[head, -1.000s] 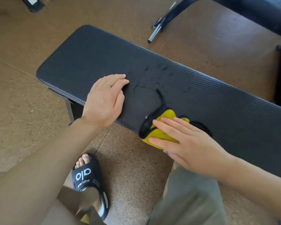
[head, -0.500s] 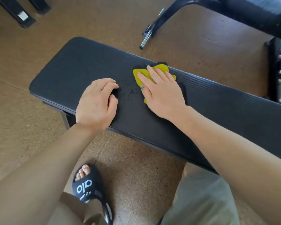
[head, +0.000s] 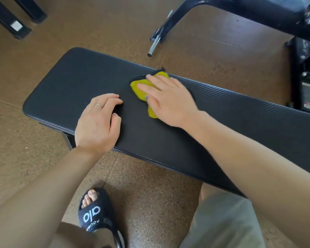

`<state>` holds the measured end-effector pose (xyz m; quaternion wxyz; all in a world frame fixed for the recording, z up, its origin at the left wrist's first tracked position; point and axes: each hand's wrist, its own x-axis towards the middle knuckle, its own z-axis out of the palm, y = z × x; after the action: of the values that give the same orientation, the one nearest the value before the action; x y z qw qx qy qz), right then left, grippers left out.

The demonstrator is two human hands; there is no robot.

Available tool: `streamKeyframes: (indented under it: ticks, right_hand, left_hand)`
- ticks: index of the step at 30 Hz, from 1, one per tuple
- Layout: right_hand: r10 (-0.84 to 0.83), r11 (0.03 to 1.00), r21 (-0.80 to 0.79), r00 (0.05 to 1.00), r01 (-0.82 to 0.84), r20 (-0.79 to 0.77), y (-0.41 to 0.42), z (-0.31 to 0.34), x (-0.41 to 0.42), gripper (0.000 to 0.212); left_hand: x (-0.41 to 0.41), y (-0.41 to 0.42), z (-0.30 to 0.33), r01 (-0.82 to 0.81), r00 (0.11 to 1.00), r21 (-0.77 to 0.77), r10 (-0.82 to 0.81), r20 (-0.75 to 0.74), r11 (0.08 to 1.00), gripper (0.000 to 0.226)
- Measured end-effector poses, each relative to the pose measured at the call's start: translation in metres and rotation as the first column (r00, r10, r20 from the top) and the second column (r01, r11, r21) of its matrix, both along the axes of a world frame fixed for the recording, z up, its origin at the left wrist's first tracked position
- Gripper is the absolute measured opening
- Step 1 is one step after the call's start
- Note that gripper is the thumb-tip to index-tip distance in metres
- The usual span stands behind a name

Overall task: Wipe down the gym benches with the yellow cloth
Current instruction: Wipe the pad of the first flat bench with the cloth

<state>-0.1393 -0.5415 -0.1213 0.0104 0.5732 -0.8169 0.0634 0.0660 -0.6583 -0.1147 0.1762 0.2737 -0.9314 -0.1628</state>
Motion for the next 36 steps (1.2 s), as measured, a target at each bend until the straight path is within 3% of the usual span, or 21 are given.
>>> streamKeyframes:
  ticks: [5,9,16,19,24,29,33,36]
  right_hand:
    - [-0.392,0.92,-0.033,0.92,0.391,-0.006,0.092,0.002,-0.073,0.054]
    - [-0.476,0.879,-0.078,0.878,0.471,-0.059,0.074,0.001,-0.057,0.051]
    - [-0.284,0.955,-0.109,0.956,0.276,-0.065,-0.057,-0.001,-0.018,0.039]
    - [-0.202,0.976,-0.097,0.976,0.194,-0.081,-0.014,-0.001,-0.034,0.045]
    - [-0.419,0.908,-0.07,0.902,0.414,-0.103,0.098,0.002,-0.074,0.05]
    - [-0.482,0.876,-0.092,0.871,0.474,-0.098,0.016,0.002,-0.046,0.044]
    - [-0.379,0.924,-0.075,0.924,0.375,-0.048,-0.058,0.0,-0.023,0.039]
    - [-0.232,0.971,-0.077,0.971,0.226,-0.065,-0.032,-0.001,-0.034,0.041]
  left_hand:
    - [-0.002,0.001,0.0,-0.007,1.0,-0.007,0.007,-0.005,1.0,0.037]
    - [-0.004,0.003,-0.001,-0.015,1.0,-0.013,0.015,-0.007,1.0,0.035]
    - [-0.004,0.003,-0.001,-0.027,1.0,-0.013,0.028,0.008,1.0,0.037]
    - [-0.004,0.003,0.0,-0.031,0.999,-0.008,0.031,0.012,0.999,0.038]
    - [-0.005,0.002,-0.002,-0.022,1.0,-0.018,0.022,-0.002,1.0,0.038]
    - [-0.006,0.0,-0.004,-0.022,1.0,-0.025,0.022,0.007,0.999,0.038]
    - [-0.003,0.0,-0.004,-0.016,1.0,-0.018,0.017,0.026,1.0,0.042]
    - [-0.001,0.0,-0.002,-0.028,0.999,-0.022,0.029,0.023,0.999,0.043]
